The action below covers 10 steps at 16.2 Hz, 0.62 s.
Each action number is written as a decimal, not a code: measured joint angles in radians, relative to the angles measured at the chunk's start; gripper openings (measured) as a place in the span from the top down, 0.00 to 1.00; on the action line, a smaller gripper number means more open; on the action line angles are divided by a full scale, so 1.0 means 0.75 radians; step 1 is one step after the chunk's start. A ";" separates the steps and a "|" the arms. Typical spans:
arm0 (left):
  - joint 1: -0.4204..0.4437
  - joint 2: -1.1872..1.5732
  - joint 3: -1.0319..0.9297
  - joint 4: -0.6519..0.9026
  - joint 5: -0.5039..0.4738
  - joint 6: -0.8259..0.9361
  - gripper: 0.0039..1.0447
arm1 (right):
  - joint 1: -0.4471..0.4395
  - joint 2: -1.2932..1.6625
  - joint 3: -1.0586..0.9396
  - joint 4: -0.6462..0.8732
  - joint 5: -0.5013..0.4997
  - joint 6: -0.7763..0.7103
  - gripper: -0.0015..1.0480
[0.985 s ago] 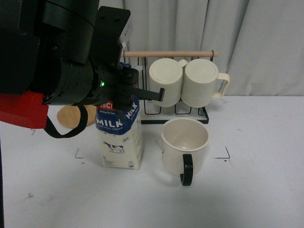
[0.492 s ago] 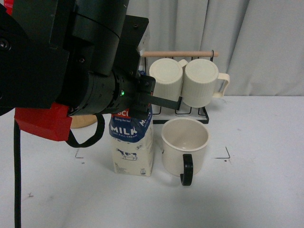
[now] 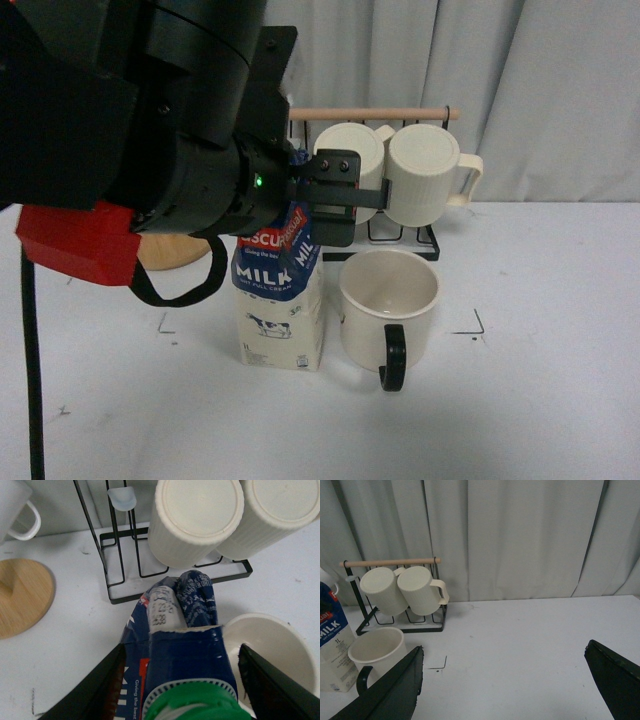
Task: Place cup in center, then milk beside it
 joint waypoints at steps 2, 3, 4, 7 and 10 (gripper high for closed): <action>0.013 -0.121 -0.075 0.042 0.059 -0.095 0.13 | 0.000 0.000 0.000 0.000 0.000 0.000 0.06; 0.023 -0.210 -0.133 0.110 0.066 -0.108 0.04 | 0.000 0.000 0.000 0.000 0.000 0.000 0.06; 0.041 -0.333 -0.201 0.153 0.066 -0.130 0.07 | 0.000 0.000 0.000 -0.001 0.000 0.000 0.06; 0.178 -0.713 -0.441 0.160 0.044 -0.146 0.06 | 0.000 0.000 0.000 0.000 0.000 0.000 0.06; 0.385 -1.042 -0.803 0.511 0.002 0.098 0.31 | 0.000 0.000 0.000 -0.001 0.001 0.000 0.06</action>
